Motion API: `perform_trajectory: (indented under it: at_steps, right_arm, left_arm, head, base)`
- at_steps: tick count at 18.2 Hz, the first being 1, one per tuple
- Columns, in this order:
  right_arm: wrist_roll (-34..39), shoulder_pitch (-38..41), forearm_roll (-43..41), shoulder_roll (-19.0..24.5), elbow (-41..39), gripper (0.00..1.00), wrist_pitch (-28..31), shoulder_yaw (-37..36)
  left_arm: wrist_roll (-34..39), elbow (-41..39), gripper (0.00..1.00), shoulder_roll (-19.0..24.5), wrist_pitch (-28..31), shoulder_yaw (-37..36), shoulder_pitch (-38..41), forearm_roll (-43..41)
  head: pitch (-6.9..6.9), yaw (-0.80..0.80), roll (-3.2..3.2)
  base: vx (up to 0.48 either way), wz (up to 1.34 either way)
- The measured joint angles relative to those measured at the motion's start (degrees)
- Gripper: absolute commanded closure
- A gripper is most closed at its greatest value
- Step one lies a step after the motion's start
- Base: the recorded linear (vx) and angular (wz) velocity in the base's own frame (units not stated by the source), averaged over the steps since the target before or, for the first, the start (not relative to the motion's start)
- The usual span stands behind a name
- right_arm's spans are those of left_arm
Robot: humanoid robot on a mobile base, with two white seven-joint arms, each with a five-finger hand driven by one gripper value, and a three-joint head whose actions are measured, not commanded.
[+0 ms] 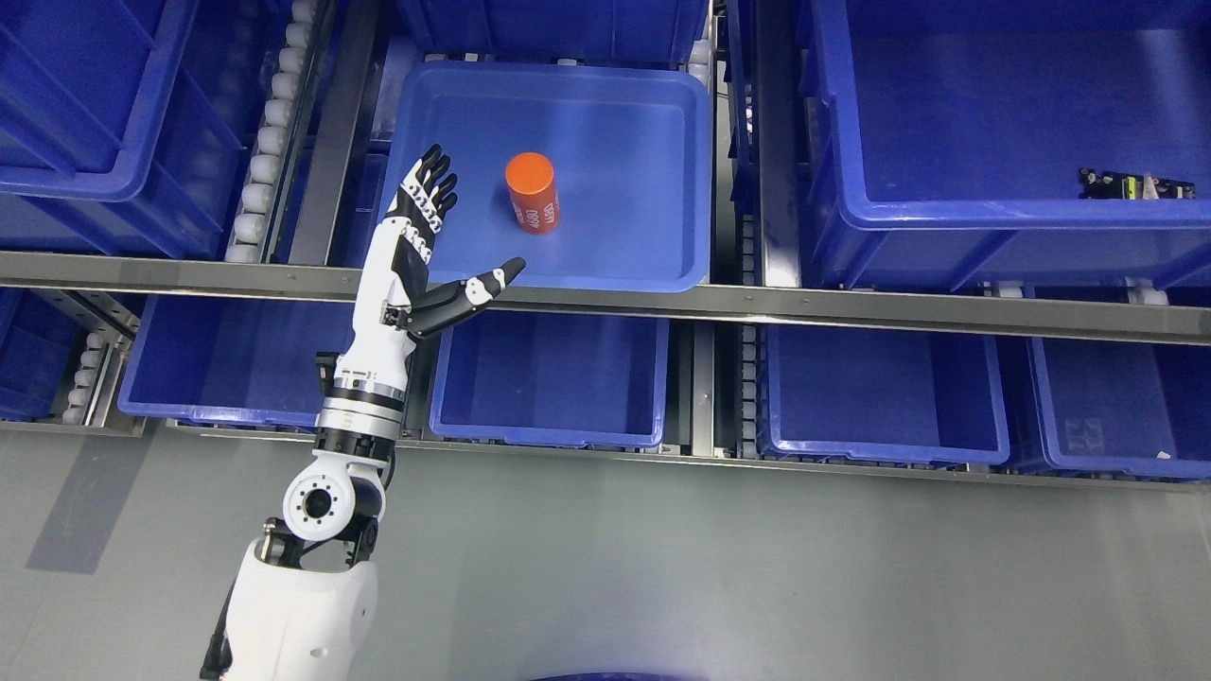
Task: Grab orange capacitor from left shelf to right desk
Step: 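Reach the left hand into the blue bin toward the orange capacitor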
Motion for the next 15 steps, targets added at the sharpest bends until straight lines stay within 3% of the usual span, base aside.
perform_trajectory:
  at_steps: [9,15]
  right_arm:
    - [0.0,0.0,0.0,0.0,0.0,0.0,0.0,0.0]
    - [0.0,0.0,0.0,0.0,0.0,0.0,0.0,0.0]
  left_arm:
    - [0.0,0.5,0.0,0.0,1.3,-0.4,-0.3,0.0]
    - [-1.7,5.1,0.0,0.0,3.1,-0.6,-6.3,-0.3]
  head:
    - [0.0,0.0,0.0]
    - [0.0,0.0,0.0]
  base:
    - [0.0,0.0]
    - [0.0,0.0]
